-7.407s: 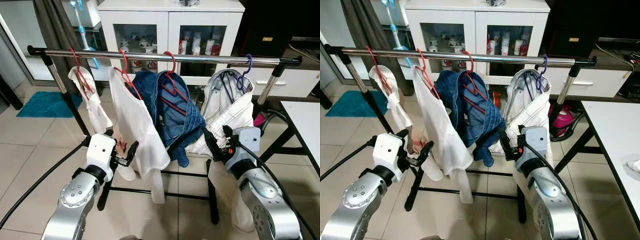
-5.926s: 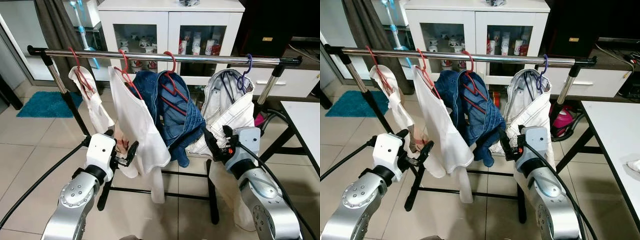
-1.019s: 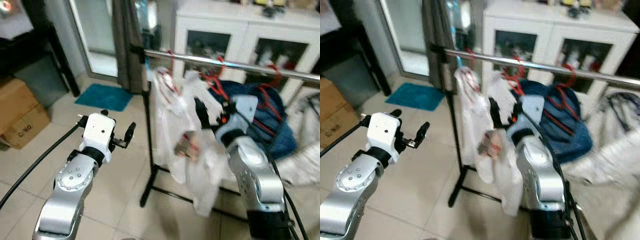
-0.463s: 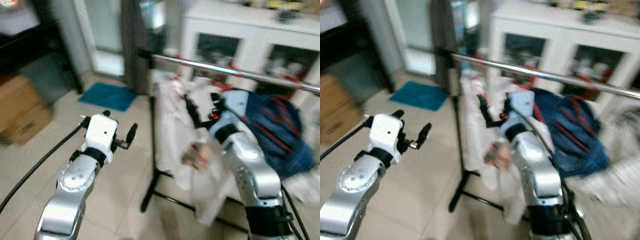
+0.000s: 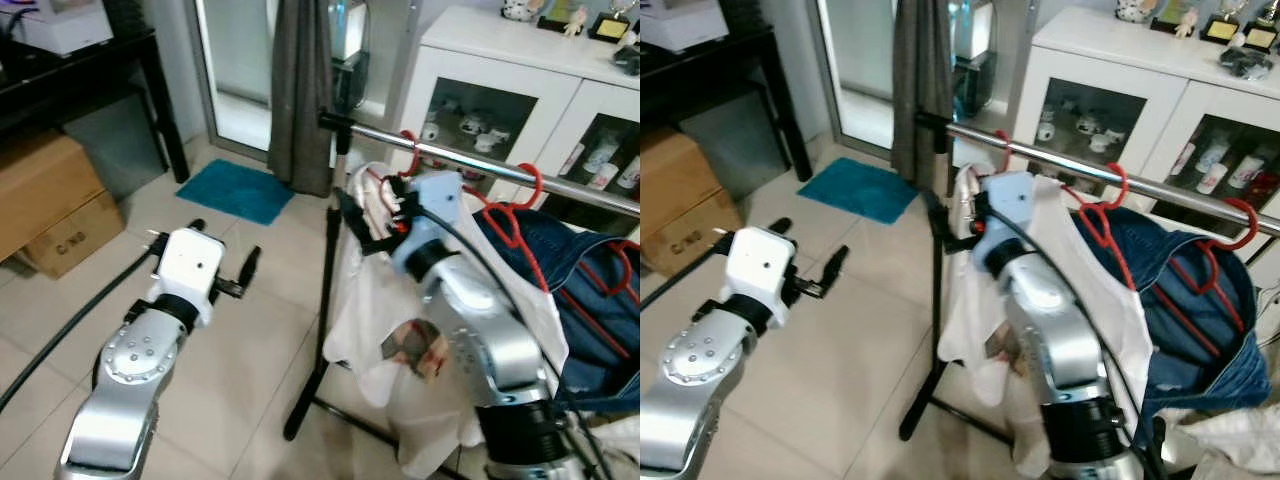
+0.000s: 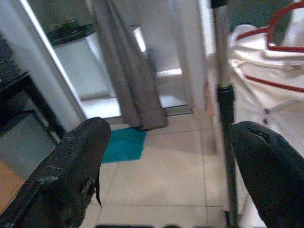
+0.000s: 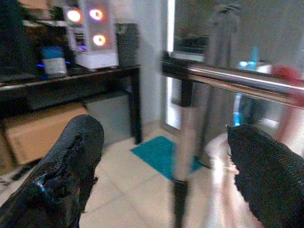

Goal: Hang hanger

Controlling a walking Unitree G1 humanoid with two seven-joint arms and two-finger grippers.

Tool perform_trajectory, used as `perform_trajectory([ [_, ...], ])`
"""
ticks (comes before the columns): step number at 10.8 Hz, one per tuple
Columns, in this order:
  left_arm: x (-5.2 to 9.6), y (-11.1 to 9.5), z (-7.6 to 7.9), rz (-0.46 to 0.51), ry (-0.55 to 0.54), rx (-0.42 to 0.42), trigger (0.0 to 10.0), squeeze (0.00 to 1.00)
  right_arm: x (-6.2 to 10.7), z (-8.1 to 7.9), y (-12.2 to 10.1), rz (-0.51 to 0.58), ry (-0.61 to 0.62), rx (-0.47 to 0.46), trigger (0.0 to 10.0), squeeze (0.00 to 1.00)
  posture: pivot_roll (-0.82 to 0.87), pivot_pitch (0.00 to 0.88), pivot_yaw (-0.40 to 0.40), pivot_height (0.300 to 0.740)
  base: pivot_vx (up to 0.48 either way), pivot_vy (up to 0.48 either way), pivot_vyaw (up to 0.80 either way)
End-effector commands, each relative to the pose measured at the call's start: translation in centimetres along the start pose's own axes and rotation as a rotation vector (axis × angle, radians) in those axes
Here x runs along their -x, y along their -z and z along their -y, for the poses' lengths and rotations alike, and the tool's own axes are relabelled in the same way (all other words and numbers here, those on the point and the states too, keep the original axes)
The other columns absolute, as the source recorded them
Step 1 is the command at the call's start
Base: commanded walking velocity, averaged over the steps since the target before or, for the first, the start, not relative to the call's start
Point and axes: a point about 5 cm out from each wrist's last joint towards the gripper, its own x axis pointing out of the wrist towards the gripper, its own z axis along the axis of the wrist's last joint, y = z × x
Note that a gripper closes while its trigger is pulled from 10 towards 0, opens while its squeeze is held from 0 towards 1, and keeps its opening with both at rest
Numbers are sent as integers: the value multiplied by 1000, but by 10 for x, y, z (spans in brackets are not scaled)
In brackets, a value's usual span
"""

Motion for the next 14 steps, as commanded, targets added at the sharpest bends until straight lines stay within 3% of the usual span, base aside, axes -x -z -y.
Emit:
perform_trajectory([
  [1, 1, -2, 5, 4, 30, -9, 10000, 859, 1, 5, 2, -21, 20, -4, 10000, 0, 90, 0, -22, 740, 0, 0, 0],
  [3, 4, 2, 12, -15, 136, -24, 10000, 859, -2, 16, 3, -88, 73, 32, 10000, 0, 82, 0, -25, 740, 0, 0, 0],
  [5, 10, 8, 21, -50, 311, -40, 10000, 863, -8, 28, 6, -169, 141, -48, 10000, 0, 76, 0, -26, 740, 0, 0, 0],
  [8, 13, 10, 26, -65, 440, -50, 10000, 867, -26, 26, 17, -323, 72, 4, 10000, 0, 71, 0, -31, 740, 0, 0, 0],
  [9, 13, 10, 27, -64, 457, -56, 10000, 867, -34, 32, 19, -342, 137, 10, 9255, 0, 75, 0, -40, 740, 0, 0, 0],
  [10, 13, 9, 27, -61, 459, -57, 10000, 867, -39, 36, 19, -343, 166, -6, 4588, 0, 79, 0, -46, 740, 0, 0, 0],
  [11, 13, 10, 27, -61, 460, -53, 10000, 867, -42, 36, 17, -344, 159, -1, 745, 0, 80, 0, -50, 740, 0, 0, 0],
  [12, 14, 11, 27, -65, 460, -52, 10000, 867, -46, 37, 18, -358, 153, 18, 0, 0, 82, 0, -55, 740, 0, 0, 0],
  [14, 14, 13, 28, -66, 462, -50, 10000, 871, -55, 42, 21, -374, 187, 28, 0, 0, 79, 0, -59, 740, 0, 0, 0],
])
